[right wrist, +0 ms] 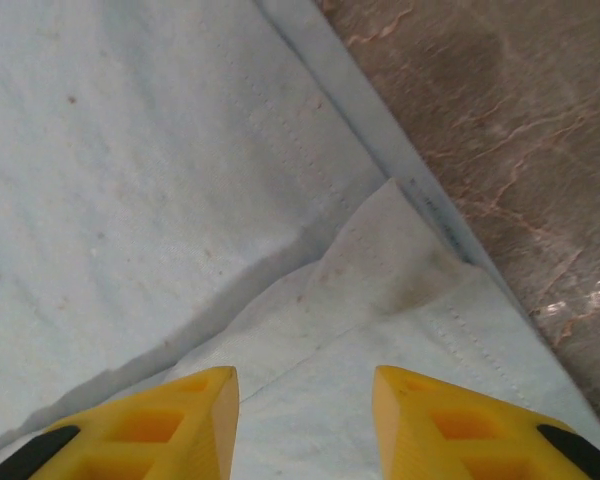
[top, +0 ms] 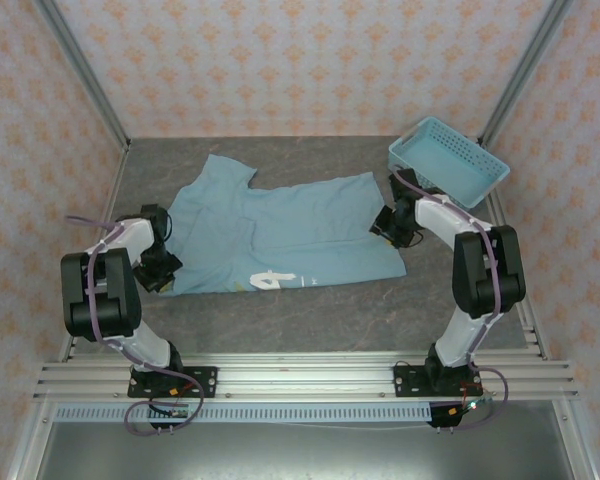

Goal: Fold and stack the t-shirts

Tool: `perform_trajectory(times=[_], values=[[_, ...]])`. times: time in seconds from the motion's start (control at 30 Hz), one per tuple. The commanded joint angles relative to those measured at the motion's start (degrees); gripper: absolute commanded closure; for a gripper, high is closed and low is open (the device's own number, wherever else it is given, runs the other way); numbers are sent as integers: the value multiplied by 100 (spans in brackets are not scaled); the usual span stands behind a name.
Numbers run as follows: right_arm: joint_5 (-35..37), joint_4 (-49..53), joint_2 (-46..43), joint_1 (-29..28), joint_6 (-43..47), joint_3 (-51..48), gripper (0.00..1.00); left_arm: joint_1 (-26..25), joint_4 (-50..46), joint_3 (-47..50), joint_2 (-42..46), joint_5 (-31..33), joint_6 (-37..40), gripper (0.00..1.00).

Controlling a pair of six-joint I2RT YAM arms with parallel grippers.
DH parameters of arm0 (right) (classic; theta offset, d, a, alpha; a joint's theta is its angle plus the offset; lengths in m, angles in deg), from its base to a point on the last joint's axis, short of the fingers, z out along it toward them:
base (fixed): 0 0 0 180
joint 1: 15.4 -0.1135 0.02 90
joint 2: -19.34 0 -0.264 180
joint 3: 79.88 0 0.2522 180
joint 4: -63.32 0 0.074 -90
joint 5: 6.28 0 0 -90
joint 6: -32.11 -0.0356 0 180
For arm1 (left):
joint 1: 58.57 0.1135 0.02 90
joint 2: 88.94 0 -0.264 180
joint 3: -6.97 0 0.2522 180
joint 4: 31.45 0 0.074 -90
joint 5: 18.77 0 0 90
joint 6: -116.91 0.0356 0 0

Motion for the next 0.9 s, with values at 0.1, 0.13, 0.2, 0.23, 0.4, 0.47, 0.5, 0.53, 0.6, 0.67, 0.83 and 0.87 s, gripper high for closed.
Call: perform_trajectory(times=[0.1, 0.13, 0.2, 0.23, 0.4, 0.47, 0.5, 0.53, 0.6, 0.67, 0.83, 0.87], values=[[492, 243, 332, 52, -8, 237, 65, 124, -92, -377, 11, 433, 251, 100], [538, 267, 393, 60, -28, 277, 66, 124, -93, -384, 48, 411, 251, 100], [562, 297, 510, 59, -82, 334, 68, 124, -87, -386, 105, 360, 251, 100], [559, 318, 578, 63, -109, 365, 69, 124, -104, -392, 118, 324, 251, 100], [704, 296, 777, 77, -234, 471, 88, 115, -229, -423, 411, 75, 251, 100], [794, 334, 791, 89, -252, 540, 95, 82, -318, -439, 582, -110, 214, 100], [831, 342, 782, 84, -253, 566, 98, 32, -367, -440, 684, -219, 165, 100], [870, 371, 773, 84, -271, 601, 100, -22, -400, -444, 745, -308, 119, 100], [911, 434, 754, 92, -295, 667, 100, -197, -465, -443, 883, -462, 35, 100], [937, 489, 728, 91, -338, 705, 100, -359, -523, -445, 938, -530, -44, 100], [974, 592, 701, 91, -458, 818, 100, -562, -405, -265, 921, -586, -194, 100], [988, 616, 697, 97, -471, 838, 100, -581, -392, -241, 917, -586, -197, 100]])
